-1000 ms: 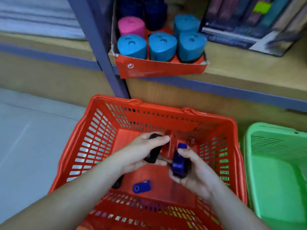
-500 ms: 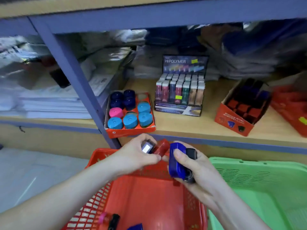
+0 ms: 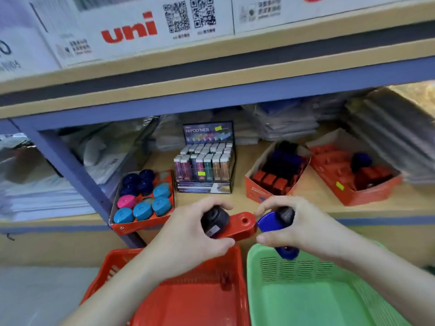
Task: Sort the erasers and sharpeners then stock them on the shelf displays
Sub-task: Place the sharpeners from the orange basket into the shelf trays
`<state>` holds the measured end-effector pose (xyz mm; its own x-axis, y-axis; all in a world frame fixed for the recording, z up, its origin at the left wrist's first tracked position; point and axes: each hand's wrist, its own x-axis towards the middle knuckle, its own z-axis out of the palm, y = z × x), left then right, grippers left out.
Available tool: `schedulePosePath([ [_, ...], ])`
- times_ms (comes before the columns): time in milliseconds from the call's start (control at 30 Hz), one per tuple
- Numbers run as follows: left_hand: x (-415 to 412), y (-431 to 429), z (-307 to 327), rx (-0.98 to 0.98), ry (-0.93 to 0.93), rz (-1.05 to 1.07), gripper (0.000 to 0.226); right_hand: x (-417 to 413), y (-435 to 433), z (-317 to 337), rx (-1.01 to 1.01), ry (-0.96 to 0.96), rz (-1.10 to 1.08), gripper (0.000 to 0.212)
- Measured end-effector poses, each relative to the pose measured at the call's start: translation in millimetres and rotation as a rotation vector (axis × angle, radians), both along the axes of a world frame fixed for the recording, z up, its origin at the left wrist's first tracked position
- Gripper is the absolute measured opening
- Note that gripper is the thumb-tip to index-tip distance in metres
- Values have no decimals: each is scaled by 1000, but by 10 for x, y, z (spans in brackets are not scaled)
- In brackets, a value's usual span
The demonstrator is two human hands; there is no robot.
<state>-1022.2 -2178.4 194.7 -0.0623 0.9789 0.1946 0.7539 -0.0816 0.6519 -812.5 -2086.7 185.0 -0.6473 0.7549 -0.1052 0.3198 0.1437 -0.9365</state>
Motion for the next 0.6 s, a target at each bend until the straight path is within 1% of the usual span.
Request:
schedulePosePath([
  [100, 226, 110, -21, 51, 105, -51, 46, 219, 99, 9, 66, -86, 72, 27],
  [200, 429, 240, -41, 100, 228, -83, 54, 387, 168, -62, 98, -142, 85, 32],
  [267, 567, 319, -19, 103, 246, -120, 54, 450, 207, -95, 147, -186, 97, 38],
  [300, 635, 361, -3, 105, 207, -124, 52, 469, 228, -102, 153, -184, 104, 38],
  [367, 769, 440, 41, 80, -13, -80, 45, 508, 275, -120, 93, -120, 98, 30],
  [400, 822, 489, 49, 52, -150, -55, 44, 528, 298, -130, 29, -62, 90, 24],
  [533, 991, 694, -45, -41, -657, -4, 39, 609, 353, -141, -206, 126, 29, 14],
  [600, 1062, 797, -124, -51, -833, 1, 39, 640, 364, -136, -318, 213, 51, 13],
])
